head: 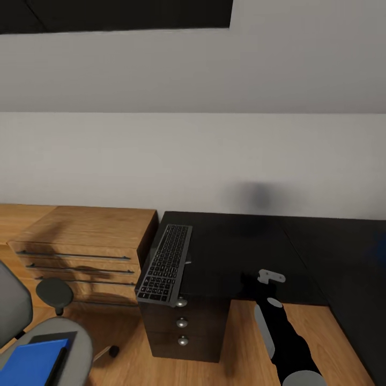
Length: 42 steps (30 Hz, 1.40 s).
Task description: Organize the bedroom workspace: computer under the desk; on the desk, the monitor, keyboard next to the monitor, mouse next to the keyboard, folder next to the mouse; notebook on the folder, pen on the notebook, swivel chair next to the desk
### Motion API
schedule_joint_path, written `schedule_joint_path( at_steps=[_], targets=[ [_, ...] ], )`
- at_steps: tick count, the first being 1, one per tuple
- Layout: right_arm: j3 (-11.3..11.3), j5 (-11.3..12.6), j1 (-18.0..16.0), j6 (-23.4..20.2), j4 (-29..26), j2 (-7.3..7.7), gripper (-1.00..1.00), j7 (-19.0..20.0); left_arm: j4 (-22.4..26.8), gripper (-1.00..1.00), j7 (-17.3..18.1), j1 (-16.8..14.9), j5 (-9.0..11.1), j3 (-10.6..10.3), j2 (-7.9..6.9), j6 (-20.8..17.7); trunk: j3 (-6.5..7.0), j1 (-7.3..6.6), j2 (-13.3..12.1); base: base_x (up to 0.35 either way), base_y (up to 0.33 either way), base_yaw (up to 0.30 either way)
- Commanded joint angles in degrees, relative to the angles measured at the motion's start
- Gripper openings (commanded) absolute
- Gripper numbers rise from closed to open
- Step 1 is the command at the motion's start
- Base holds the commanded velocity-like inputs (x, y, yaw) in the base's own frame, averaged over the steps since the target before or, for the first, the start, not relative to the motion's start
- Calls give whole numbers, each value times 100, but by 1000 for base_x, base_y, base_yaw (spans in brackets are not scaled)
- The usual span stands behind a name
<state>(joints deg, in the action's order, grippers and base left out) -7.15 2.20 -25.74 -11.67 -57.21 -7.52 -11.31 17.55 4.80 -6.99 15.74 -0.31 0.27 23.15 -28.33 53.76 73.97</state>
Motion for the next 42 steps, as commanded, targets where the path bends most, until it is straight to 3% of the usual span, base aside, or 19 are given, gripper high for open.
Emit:
schedule_joint_path(
  at_steps=[1, 7, 16, 30, 42],
  targets=[
    [-5, 24, -2, -24, -8, -4, -100, -10, -6, 100, 41, -4, 61, -3, 0, 15, 13, -23, -38, 0, 0, 0],
    [-5, 17, -1, 182, 25, -4, -100, -4, -6, 100, 39, -4, 67, -4, -1, 8, 120, -154, -279, 0, 0, 0],
    [6, 3, -1, 568, 245, -7, -100, 3, -6, 100, 46, -4, 62, 9, -1, 13, 120, -154, -279, 0, 0, 89],
    [12, -7, -1, 613, 306, -4, -100, 19, -6, 100, 48, -4, 61, 5, -1, 14, 120, -154, -279, 0, 0, 255],
    [9, -1, -3, 598, 324, 0, -100, 30, -6, 100, 48, -4, 61, 4, -1, 14, 120, -154, -279, 18, -25, 68]
  ],
)
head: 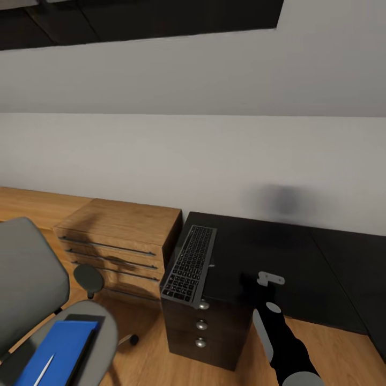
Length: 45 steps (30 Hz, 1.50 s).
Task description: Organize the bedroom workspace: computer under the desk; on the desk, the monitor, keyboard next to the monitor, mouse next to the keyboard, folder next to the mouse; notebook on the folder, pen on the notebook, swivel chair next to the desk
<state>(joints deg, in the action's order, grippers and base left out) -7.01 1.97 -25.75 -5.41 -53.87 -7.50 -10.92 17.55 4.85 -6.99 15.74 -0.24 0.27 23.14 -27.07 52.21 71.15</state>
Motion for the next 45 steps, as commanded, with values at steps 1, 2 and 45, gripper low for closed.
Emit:
schedule_joint_path(
  at_steps=[1, 2, 45],
  targets=[
    [-7, 21, -2, -22, 12, -1, -100, -8, -6, 100, 42, -4, 61, -2, 0, 15, -6, 1, 3, 109, -185, 4],
    [-8, 20, -1, -20, 27, 1, -100, -8, -6, 100, 42, -4, 59, -2, 0, 15, -6, 1, 3, 112, -196, 3],
    [-2, -2, -3, -63, 480, 38, -100, -16, -6, 100, 26, -4, 86, 15, -9, 24, -150, 177, 324, 33, -37, 0]
  ],
)
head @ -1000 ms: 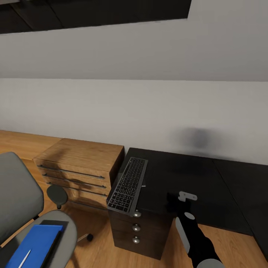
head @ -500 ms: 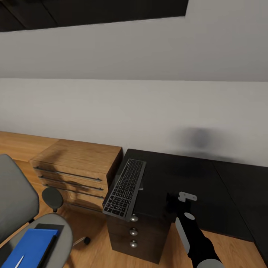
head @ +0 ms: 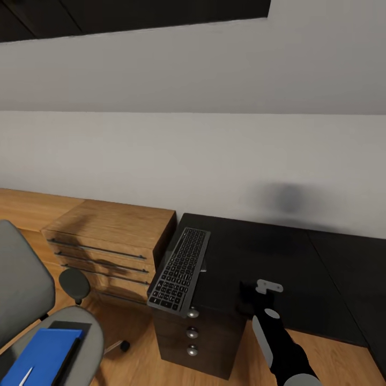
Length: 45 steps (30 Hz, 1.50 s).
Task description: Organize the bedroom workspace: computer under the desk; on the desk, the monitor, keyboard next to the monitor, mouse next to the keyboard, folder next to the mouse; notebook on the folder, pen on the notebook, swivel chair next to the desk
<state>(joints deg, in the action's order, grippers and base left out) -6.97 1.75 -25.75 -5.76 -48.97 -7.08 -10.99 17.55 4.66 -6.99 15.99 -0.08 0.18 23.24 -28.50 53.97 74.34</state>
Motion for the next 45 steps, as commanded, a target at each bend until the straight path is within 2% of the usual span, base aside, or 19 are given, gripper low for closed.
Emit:
schedule_joint_path(
  at_steps=[1, 21, 45],
  targets=[
    [-7, 20, -4, -27, -10, -4, -100, -8, -6, 100, 45, -4, 61, -1, 0, 12, -24, 23, 45, 0, 0, 0],
    [-7, 19, -1, -14, -7, -2, -100, -8, -6, 100, 44, -4, 59, -2, 0, 13, -383, 462, 847, 0, 0, 0],
    [1, 10, -4, -6, -7, -4, -100, -24, -6, 100, 44, -4, 53, -9, 0, 14, -383, 462, 847, 0, 0, 0]
  ],
)
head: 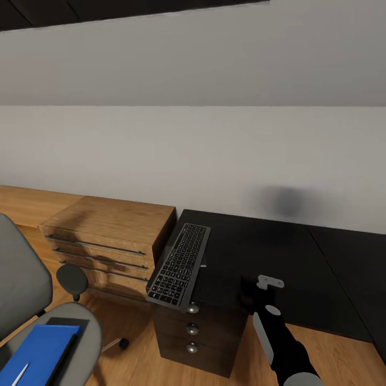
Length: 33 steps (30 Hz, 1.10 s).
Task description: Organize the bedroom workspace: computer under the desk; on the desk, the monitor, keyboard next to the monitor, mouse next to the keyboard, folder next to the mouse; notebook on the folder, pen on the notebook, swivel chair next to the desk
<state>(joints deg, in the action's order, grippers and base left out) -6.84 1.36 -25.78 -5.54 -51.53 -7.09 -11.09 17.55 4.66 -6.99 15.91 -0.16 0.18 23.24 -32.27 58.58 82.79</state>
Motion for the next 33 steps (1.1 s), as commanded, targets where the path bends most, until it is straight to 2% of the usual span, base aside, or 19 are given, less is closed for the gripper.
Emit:
schedule_joint_path(
  at_steps=[1, 7, 8, 13, 33],
  targets=[
    [-11, 48, -1, -28, 248, -3, -100, -16, -6, 100, 44, -4, 61, -2, 0, 14, -6, 0, 2, 0, 0, 0],
    [-18, 48, 0, -27, 245, -3, -100, -28, -6, 100, 44, -4, 61, -6, 0, 14, -6, 0, 2, 0, 0, 0],
    [-18, 48, -1, -27, 244, -3, 100, -29, -6, 100, 44, -4, 61, -7, 0, 14, -6, 0, 2, 0, 0, 0],
    [-17, 48, 0, -20, 240, -3, 100, -40, -6, 100, 53, -4, 61, -10, 0, 14, -6, 0, 2, 0, 0, 0],
    [-19, 48, 0, -18, 222, 3, 100, -27, -6, 100, 53, -4, 46, -10, 5, 14, 353, -439, -800, 0, 0, 0]
  ],
)
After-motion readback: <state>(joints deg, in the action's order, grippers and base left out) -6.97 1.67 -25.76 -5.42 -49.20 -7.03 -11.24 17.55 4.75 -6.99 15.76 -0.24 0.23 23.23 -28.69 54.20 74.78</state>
